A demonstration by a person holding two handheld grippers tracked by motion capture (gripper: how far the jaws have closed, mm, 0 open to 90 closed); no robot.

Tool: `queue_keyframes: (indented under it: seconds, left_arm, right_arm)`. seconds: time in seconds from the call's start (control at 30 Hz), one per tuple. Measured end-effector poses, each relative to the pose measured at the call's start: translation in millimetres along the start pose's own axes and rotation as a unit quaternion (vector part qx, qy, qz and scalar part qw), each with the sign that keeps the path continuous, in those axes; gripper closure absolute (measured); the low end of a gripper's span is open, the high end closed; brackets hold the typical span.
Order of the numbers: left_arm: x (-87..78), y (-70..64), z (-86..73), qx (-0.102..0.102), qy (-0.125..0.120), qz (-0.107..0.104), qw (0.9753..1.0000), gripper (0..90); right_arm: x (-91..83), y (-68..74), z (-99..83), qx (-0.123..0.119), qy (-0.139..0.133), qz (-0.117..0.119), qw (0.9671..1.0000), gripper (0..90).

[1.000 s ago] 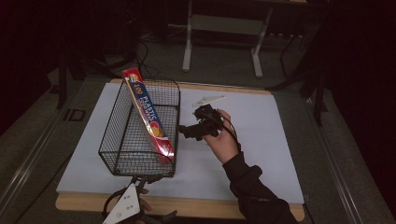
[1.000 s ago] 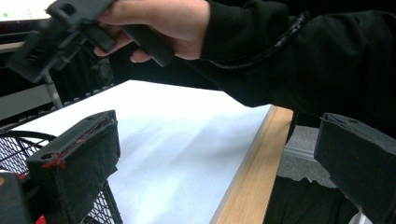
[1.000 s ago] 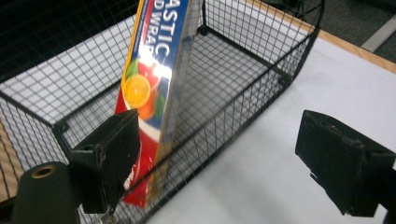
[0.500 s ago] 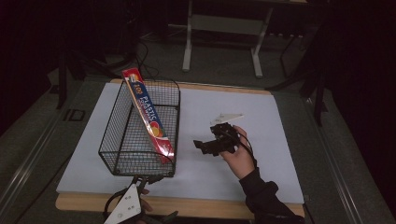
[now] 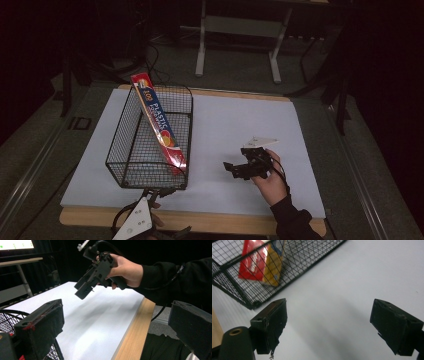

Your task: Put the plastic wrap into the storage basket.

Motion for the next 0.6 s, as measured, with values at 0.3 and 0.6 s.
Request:
queue_keyframes:
  seconds: [0.3,0.6]
  left_arm:
    - [0.6,-0.3,-0.4,0.0,0.001,-0.001,1.0,0.9]
    - [1.6,-0.8,-0.9,-0.001,0.002,-0.001,1.0,0.8]
  right_arm:
    - [-9.5,-9.8,-20.8,0.006,0.012,-0.009,0.9999,14.2]
    - [-14.3,-14.1,-39.9,0.002,0.022,-0.01,0.9997,14.2]
Point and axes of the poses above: each handheld gripper's, and its own axes: x roughly forward along the jaws, z roughly out of its top, y roughly to its left, the point moved 8 cm from there along x, roughly forward along the jaws, and after that the axes turned 15 degrees about x, right-handed, at the moved point
